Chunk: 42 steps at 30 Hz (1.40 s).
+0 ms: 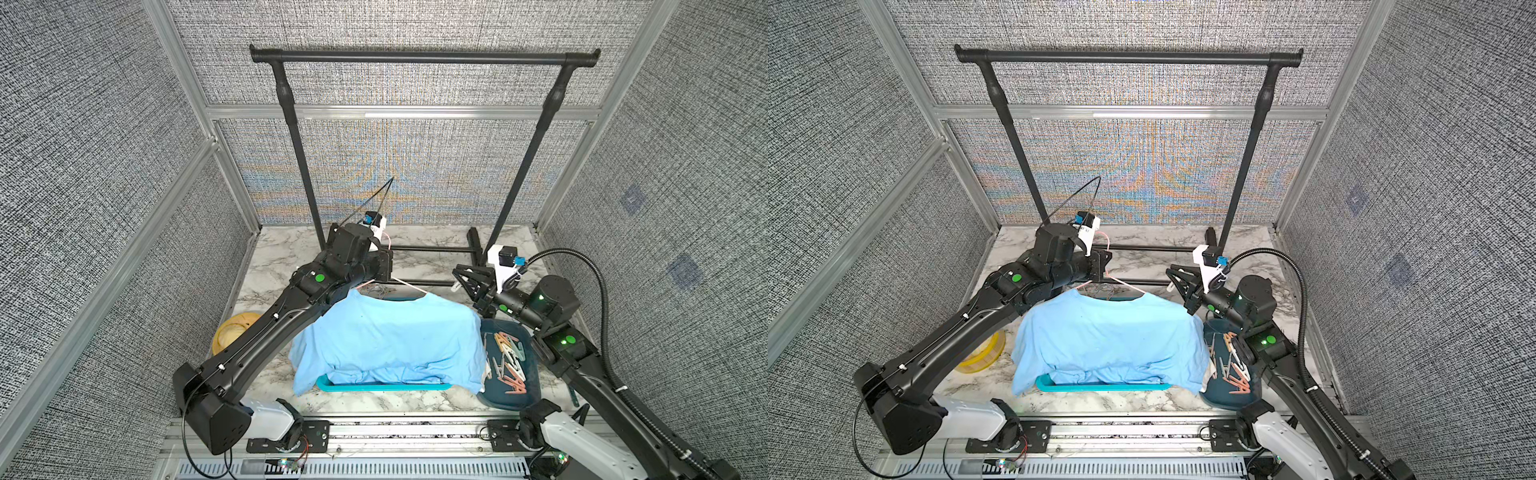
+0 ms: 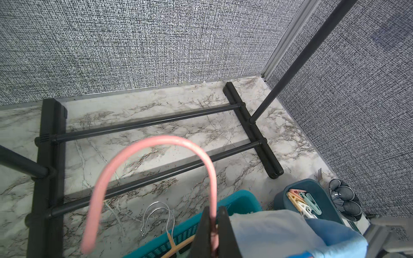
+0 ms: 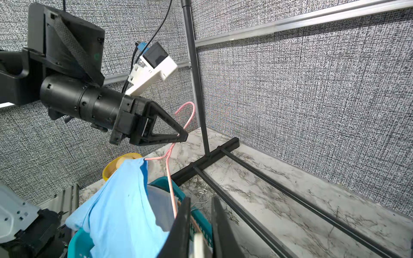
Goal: Use clothespins to secure the t-shirt on both sides of the hanger
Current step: Clamp the T-shirt on the hanger.
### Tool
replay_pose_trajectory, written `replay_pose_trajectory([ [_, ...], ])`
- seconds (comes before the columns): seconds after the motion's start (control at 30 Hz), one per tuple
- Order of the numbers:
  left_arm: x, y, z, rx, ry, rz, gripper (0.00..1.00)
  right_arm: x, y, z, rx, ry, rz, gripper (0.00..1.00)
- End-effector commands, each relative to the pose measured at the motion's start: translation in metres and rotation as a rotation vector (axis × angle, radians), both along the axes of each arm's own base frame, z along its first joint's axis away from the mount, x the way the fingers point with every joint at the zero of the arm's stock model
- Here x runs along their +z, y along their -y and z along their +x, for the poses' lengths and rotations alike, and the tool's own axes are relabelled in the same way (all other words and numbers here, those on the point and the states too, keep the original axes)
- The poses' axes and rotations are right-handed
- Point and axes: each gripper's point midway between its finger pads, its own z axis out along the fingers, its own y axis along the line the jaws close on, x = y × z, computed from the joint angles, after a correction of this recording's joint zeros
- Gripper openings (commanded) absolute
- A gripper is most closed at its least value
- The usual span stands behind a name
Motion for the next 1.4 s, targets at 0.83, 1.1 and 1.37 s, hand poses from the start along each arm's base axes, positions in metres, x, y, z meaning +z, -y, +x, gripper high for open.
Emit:
replay_pose_trajectory([
  [0.83,0.098,-0.009,-0.038,-0.092,0.159,-0.174,0.00,0.051,-0.024,-0.033,0.235,0.034,0.073,0.00],
  [1.1,0.108,-0.012,-0.045,-0.101,0.171,-0.196,0.00,0.046,-0.033,-0.028,0.258,0.042,0.052,0.00],
  [1.37,0.107,-0.012,-0.047,-0.104,0.170,-0.197,0.00,0.048,-0.037,-0.023,0.269,0.072,0.027,0.00],
])
